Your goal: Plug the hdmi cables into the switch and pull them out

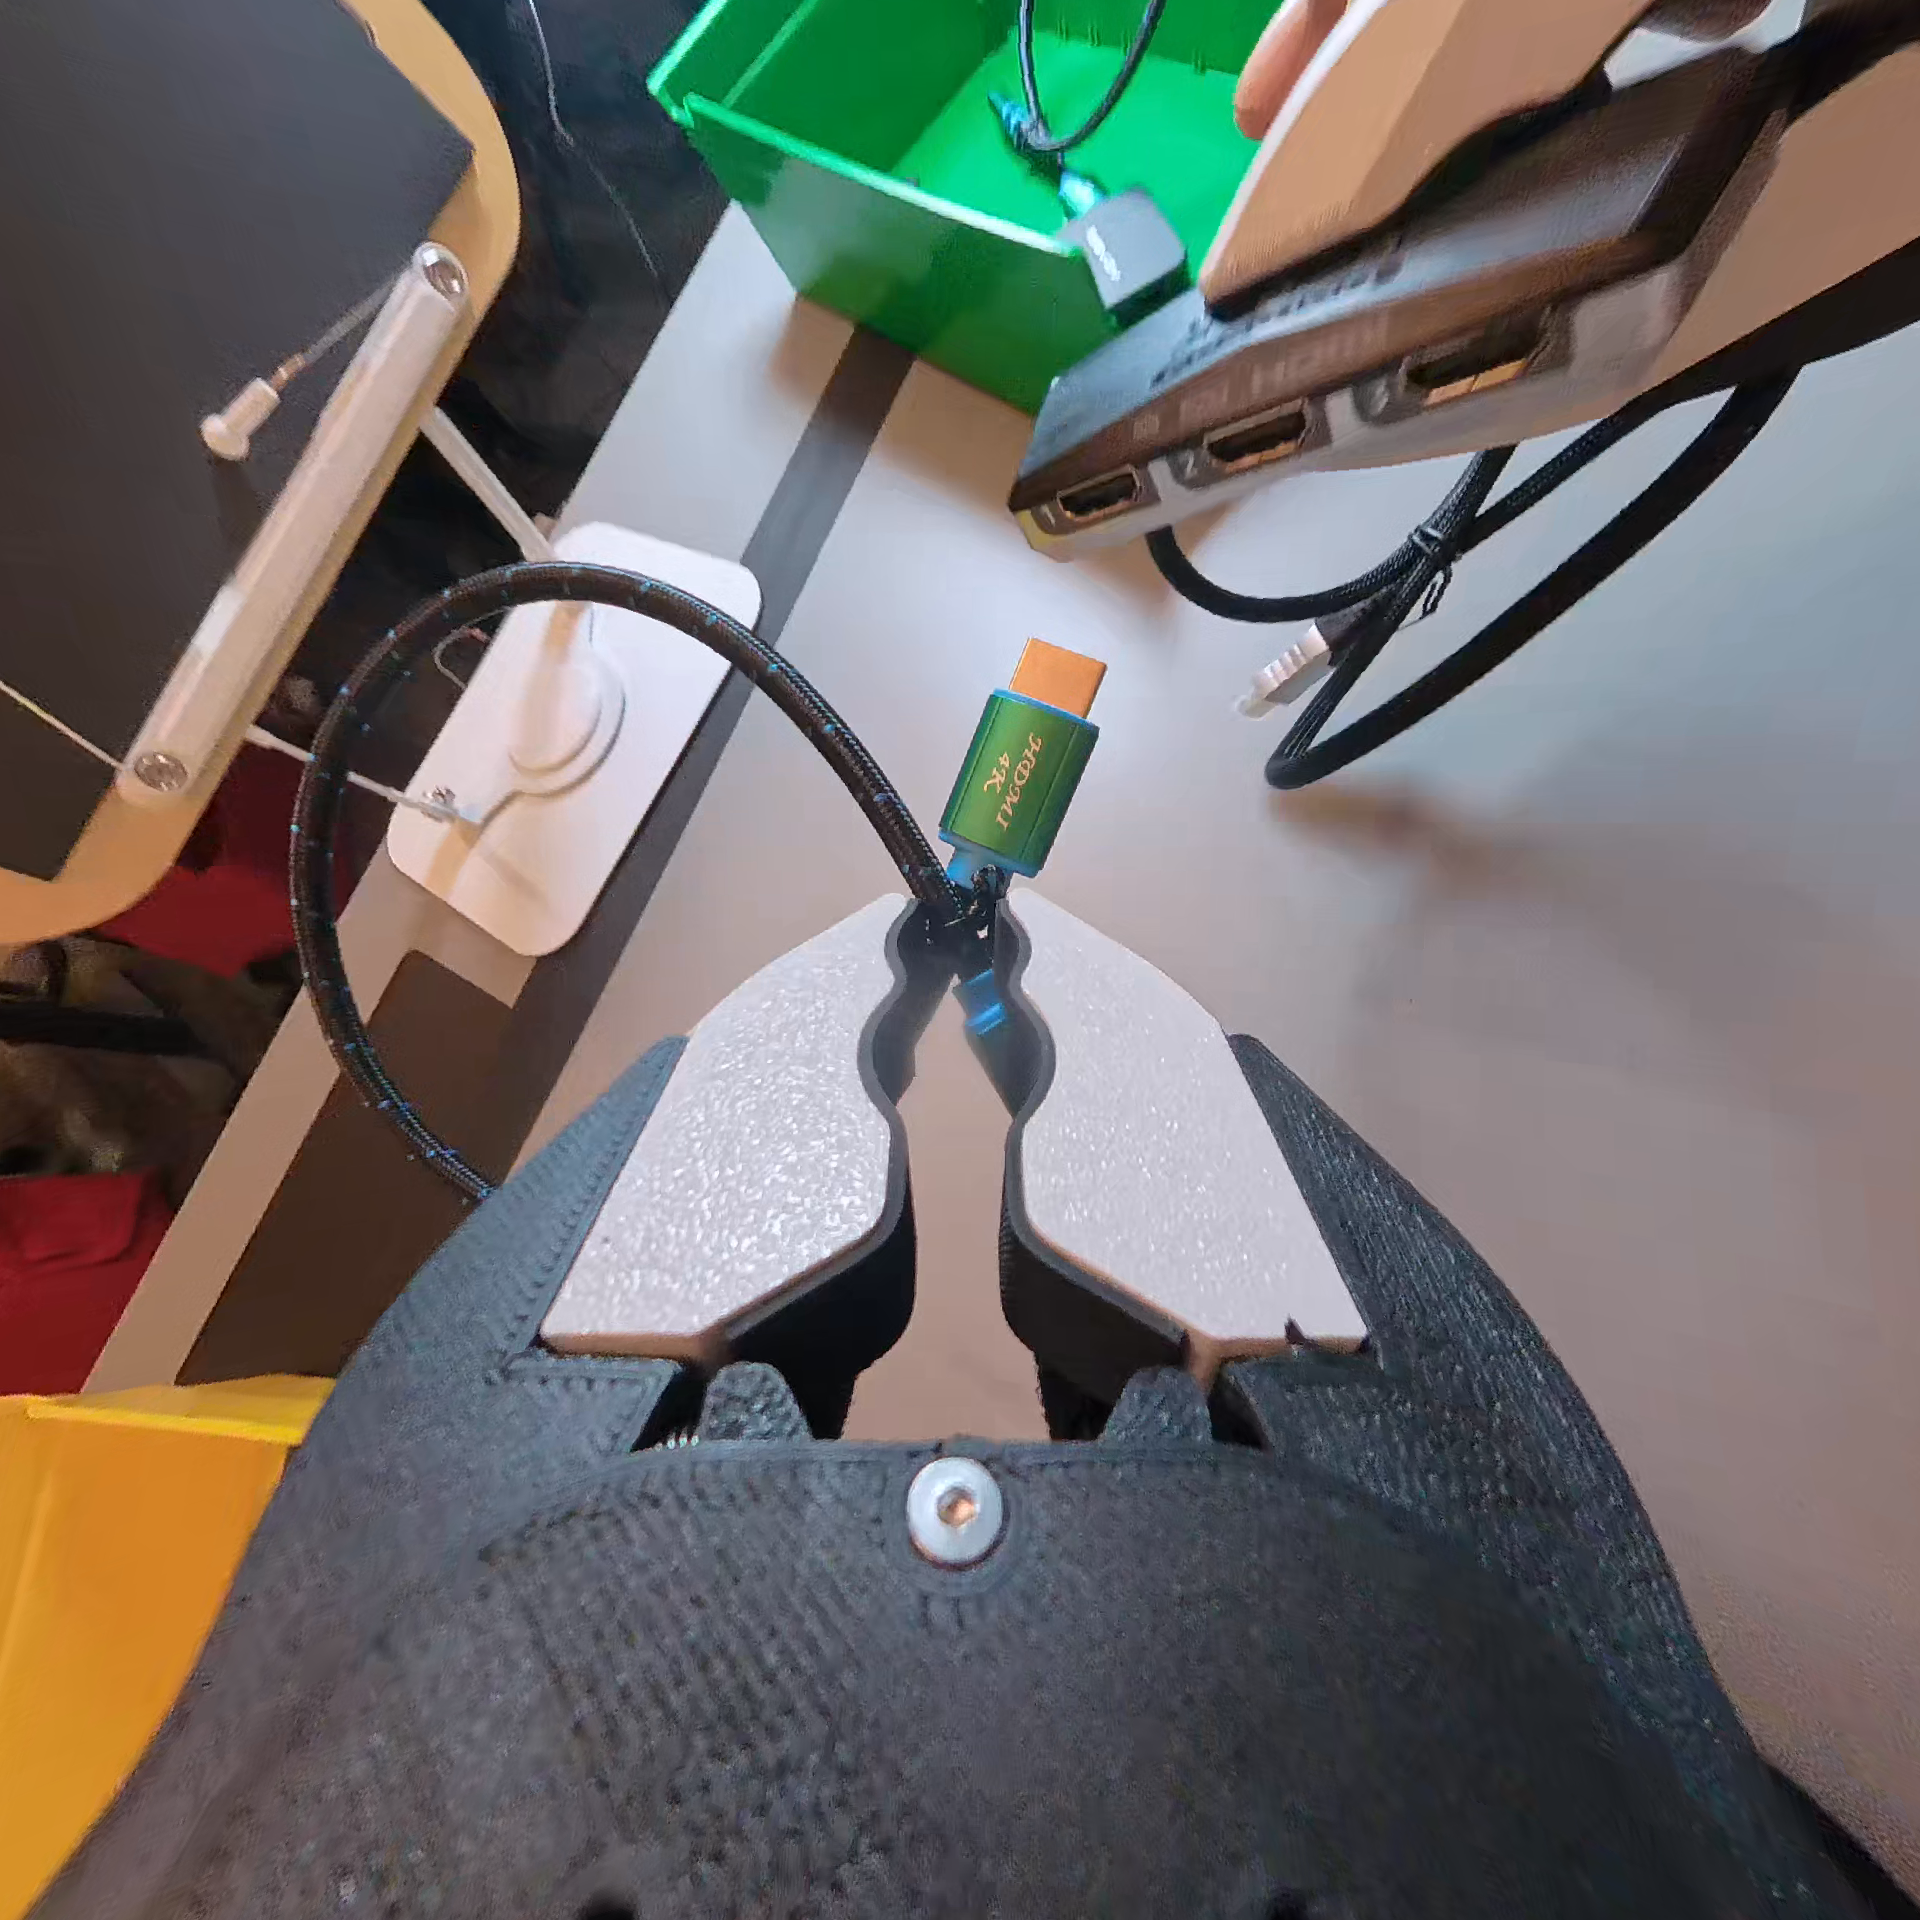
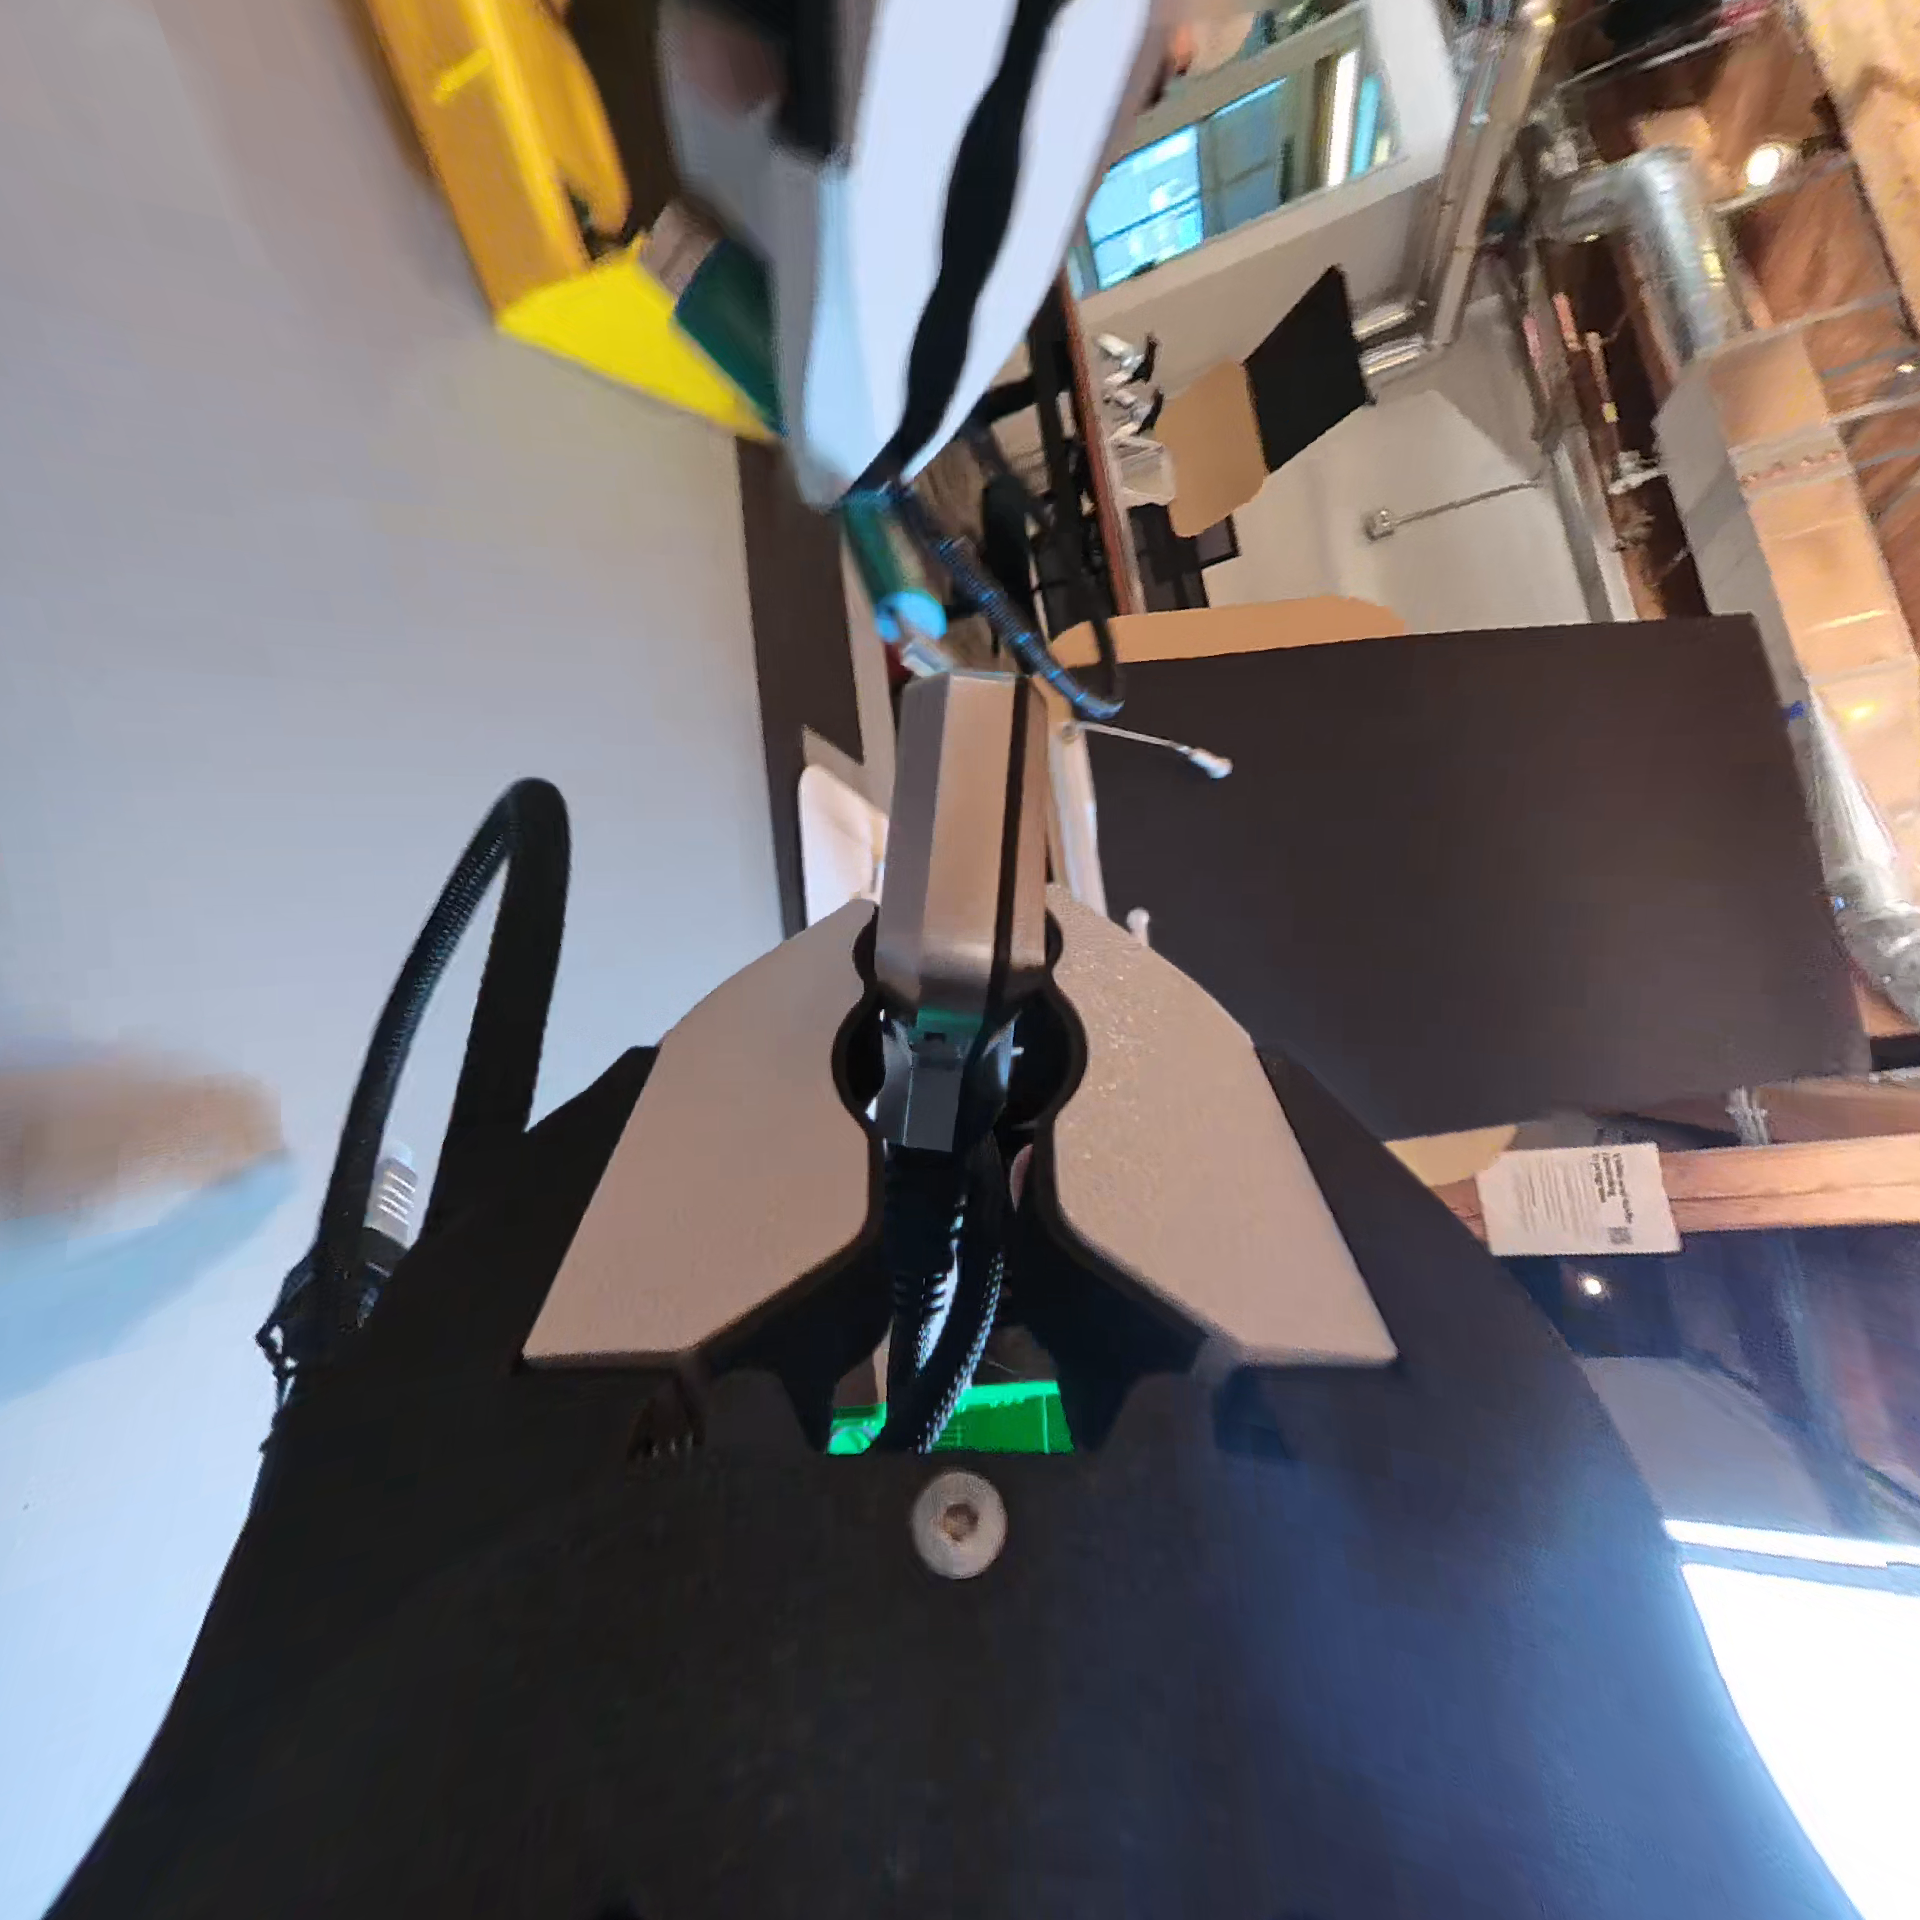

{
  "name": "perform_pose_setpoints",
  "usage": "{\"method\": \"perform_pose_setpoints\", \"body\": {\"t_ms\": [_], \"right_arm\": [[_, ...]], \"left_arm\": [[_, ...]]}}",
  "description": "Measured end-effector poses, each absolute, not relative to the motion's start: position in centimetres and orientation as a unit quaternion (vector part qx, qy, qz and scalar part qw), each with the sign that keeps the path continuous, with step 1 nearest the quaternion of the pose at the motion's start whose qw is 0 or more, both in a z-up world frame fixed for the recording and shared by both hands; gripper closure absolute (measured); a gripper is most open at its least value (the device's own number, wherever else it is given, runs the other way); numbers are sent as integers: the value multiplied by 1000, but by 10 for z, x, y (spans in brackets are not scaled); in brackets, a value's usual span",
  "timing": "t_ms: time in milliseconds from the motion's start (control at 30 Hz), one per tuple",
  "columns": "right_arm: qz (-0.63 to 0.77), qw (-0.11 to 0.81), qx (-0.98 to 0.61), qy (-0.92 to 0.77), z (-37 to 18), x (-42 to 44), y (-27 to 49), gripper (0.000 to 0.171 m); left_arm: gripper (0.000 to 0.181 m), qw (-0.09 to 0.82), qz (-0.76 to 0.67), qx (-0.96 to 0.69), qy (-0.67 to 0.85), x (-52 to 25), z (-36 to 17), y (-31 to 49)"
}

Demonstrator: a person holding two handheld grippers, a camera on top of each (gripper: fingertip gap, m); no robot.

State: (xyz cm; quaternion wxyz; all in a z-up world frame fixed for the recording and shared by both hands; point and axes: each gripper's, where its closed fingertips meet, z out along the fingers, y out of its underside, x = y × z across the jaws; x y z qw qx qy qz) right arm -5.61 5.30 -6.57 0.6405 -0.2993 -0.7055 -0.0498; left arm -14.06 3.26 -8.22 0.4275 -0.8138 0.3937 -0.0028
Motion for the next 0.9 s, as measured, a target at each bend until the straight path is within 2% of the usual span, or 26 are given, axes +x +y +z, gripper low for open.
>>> {"method": "perform_pose_setpoints", "body": {"t_ms": [33, 200, 567, 900], "right_arm": [[-58, 632, -294, -714, -77, -58, 54, 148], [-63, 612, -264, -743, -112, -70, 44, 148], [-89, 621, -226, -745, -127, -83, 31, 148], [-80, 610, -199, -763, -137, -86, 19, 149]], "left_arm": [[168, 418, -4, -817, 396, -142, -86, 31], [168, 369, 5, -827, 424, -141, -104, 21], [168, 287, 28, -860, 421, -145, -142, 17], [168, 257, -72, -869, 417, -146, -157, 7]]}}
